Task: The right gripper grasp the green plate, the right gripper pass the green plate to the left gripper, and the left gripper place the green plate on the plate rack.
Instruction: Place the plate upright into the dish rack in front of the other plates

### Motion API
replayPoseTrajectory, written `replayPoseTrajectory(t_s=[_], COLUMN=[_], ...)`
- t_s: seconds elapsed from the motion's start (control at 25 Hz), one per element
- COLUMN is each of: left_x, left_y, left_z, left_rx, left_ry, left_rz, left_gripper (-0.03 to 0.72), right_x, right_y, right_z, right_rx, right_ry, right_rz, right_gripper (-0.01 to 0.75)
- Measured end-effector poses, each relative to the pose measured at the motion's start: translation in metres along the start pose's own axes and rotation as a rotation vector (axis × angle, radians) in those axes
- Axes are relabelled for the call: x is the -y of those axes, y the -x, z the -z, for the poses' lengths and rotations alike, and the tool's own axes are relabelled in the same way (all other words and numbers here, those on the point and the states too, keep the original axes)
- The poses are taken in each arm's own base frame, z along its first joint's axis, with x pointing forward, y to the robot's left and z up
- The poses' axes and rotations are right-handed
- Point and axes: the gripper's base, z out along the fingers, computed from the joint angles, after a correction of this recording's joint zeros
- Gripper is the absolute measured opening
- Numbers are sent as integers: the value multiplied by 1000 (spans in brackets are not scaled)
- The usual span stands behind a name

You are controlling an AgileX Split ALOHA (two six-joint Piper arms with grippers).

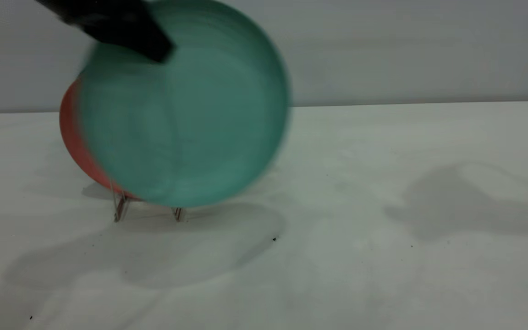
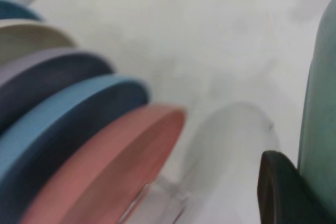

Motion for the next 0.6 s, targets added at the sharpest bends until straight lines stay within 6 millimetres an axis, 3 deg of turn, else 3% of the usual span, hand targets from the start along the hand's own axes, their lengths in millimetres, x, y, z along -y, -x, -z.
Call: replayPoseTrajectory(t_s=[0.24,0.4,0.6], left_x=[-23,-32,-36], left_y=[-18,-25,-20], left_z=[48,54,54], left_rx=[-81,-104,-77], left_ry=[94,107,156], left_rz=[-304,-553,-816], left_gripper=[107,107,107], right_x=[-52,-77,-101], right_y=[-34,-70,-118], right_z=[5,9,23], right_rx=[-106,-168,-203], right_ry=[-5,-2,-19], right_rz=[17,4,-26], right_gripper=[428,428,428])
